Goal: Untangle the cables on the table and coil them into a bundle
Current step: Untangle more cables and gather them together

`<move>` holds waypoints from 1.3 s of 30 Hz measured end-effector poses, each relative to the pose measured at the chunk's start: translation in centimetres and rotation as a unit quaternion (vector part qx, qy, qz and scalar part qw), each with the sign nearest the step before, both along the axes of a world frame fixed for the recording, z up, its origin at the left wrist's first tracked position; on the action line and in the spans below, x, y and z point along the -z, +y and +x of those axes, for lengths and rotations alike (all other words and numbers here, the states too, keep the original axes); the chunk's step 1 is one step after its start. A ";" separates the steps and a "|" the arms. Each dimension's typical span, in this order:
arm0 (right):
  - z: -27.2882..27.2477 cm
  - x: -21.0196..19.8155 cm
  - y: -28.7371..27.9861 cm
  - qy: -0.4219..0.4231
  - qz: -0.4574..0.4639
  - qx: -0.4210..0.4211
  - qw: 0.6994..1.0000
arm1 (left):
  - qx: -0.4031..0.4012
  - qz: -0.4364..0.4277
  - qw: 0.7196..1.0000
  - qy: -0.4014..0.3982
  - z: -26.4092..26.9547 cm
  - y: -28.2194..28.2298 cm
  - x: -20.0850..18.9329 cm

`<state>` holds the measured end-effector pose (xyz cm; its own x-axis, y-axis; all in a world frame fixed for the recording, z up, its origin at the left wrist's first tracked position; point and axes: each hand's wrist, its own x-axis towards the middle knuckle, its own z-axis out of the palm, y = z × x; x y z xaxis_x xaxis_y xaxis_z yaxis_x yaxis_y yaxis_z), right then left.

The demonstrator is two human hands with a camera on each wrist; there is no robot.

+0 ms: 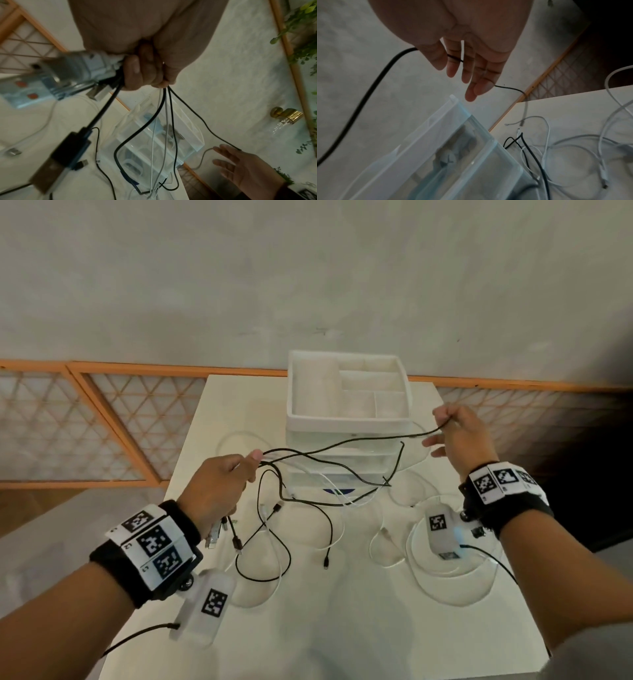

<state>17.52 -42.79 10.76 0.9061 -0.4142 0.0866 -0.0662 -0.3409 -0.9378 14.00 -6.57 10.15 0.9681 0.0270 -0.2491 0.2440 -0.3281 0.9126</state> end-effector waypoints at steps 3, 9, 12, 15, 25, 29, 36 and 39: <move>1.5 0.1 -1.2 0.028 -0.004 -0.016 0.999 | 0.006 -0.070 0.997 0.023 -0.2 -0.6 -0.6; -1.8 1.4 1.3 0.204 -0.276 -0.032 0.939 | 0.072 -0.049 0.995 -0.044 -0.9 -0.8 -0.3; -5.2 0.2 7.4 0.094 -0.158 -0.168 0.968 | 0.108 0.009 0.991 -0.079 -1.4 -2.0 -0.5; -7.6 0.2 13.1 0.133 -0.152 -0.342 0.918 | 0.189 0.055 0.971 -0.134 -2.0 -3.4 -1.4; -4.2 5.0 4.8 0.139 -0.274 -0.045 0.951 | 0.337 0.262 0.904 -0.021 -4.0 1.6 3.0; -6.7 8.7 9.1 0.204 -0.258 -0.128 0.936 | 0.218 0.335 0.917 0.016 -4.7 2.0 7.7; -10.1 13.8 18.7 0.250 -0.352 -0.440 0.787 | 0.167 0.264 0.950 0.026 -4.3 1.9 7.5; -10.1 14.7 21.1 0.270 -0.437 -0.435 0.740 | 0.163 0.247 0.955 0.026 -4.2 1.7 7.0</move>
<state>7.38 -21.70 -3.98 0.7976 0.3461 -0.4941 0.2503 -0.9351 -0.2509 9.84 -4.88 3.17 0.9317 -0.1465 -0.3323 0.0967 -0.7819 0.6159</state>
